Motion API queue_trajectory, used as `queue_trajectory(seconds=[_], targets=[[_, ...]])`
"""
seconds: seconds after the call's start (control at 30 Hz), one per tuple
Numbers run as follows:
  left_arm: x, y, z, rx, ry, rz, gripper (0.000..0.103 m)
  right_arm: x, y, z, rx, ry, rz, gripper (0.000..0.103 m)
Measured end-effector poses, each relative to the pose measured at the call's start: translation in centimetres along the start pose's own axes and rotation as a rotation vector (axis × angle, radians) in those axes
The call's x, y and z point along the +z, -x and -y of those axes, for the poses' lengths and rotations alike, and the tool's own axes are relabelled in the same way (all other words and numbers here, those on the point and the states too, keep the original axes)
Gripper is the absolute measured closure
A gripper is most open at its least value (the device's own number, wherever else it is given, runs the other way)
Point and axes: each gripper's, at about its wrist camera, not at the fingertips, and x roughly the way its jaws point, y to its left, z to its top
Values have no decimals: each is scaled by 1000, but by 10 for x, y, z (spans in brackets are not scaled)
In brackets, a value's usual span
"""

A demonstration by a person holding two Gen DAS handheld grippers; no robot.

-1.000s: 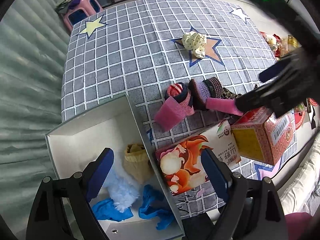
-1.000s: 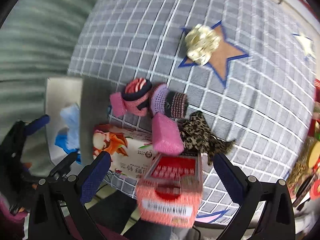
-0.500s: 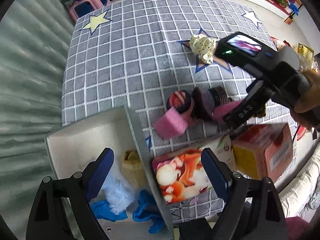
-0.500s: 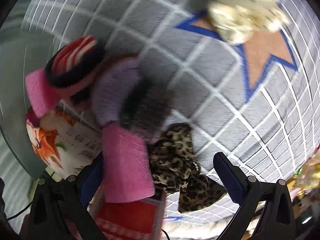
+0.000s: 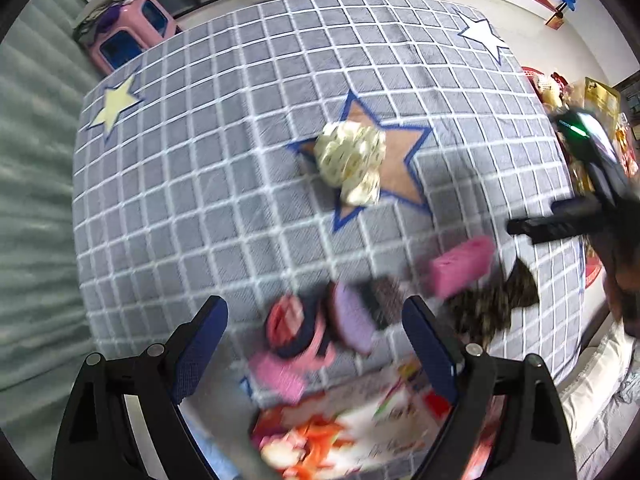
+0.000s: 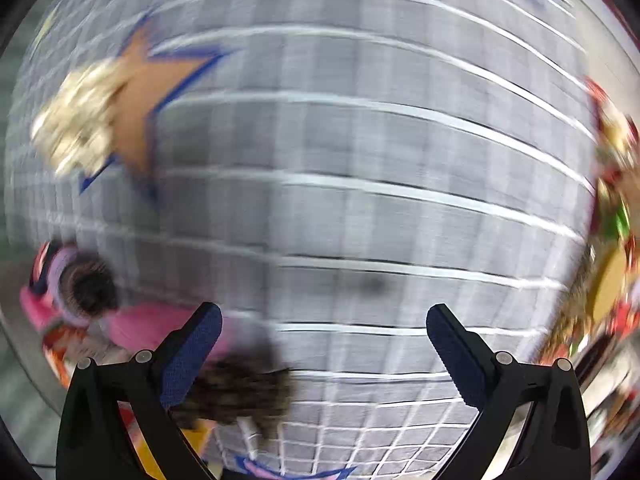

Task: Organize soft objects
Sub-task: 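Grasp the cream polka-dot scrunchie with the left tool while the right tool grasps the pink foam sponge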

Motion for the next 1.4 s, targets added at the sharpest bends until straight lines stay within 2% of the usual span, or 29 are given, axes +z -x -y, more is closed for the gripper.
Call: queue_trajectory(seconds=[0.13, 0.23, 0.33, 0.47, 0.63, 0.67, 0.7, 0.77, 0.8, 0.83, 0.87, 0.9, 0.93, 1.07, 1.13, 1.17, 1.2, 1.4], targets=[[36, -25, 12, -7, 12, -18, 12, -23, 13, 31, 127, -86, 83, 0], [58, -44, 17, 0, 28, -36, 12, -39, 20, 24, 199, -33, 128, 0], [76, -61, 20, 20, 42, -36, 12, -46, 21, -4, 228, 62, 137, 0], [92, -88, 24, 38, 53, -66, 12, -31, 16, -36, 263, 117, 121, 0], [97, -112, 24, 92, 72, -90, 13, -18, 3, -37, 253, 117, 110, 0], [96, -116, 23, 88, 76, -100, 15, -17, 2, -39, 258, 115, 107, 0], [96, -120, 23, 83, 79, -112, 24, -16, -1, -45, 261, 116, 103, 0], [96, -124, 21, 64, 98, -113, 29, -14, -5, -59, 248, 116, 99, 0], [96, -124, 20, 55, 100, -108, 37, -14, -7, -63, 240, 116, 96, 0], [96, -124, 20, 31, 99, -105, 50, -12, -10, -66, 232, 116, 93, 0], [96, -122, 17, 18, 104, -96, 58, 0, -13, -74, 224, 119, 89, 0], [96, -121, 16, 19, 101, -95, 71, 1, -15, -78, 215, 122, 83, 0], [96, -119, 15, 34, 97, -92, 75, 2, -18, -82, 208, 129, 79, 0], [92, -103, 0, 31, 119, -64, 76, 1, -23, -99, 129, 167, 92, 1], [85, -94, -5, 30, 124, -43, 77, -1, -24, -111, 79, 186, 112, 13], [82, -90, -8, 31, 123, -35, 77, -3, -22, -113, 53, 199, 130, 28], [80, -85, -10, 31, 120, -27, 77, -6, -19, -116, 32, 212, 153, 31], [72, -49, -2, 19, 86, 25, 77, -16, 4, -88, 126, 112, 206, 31]])
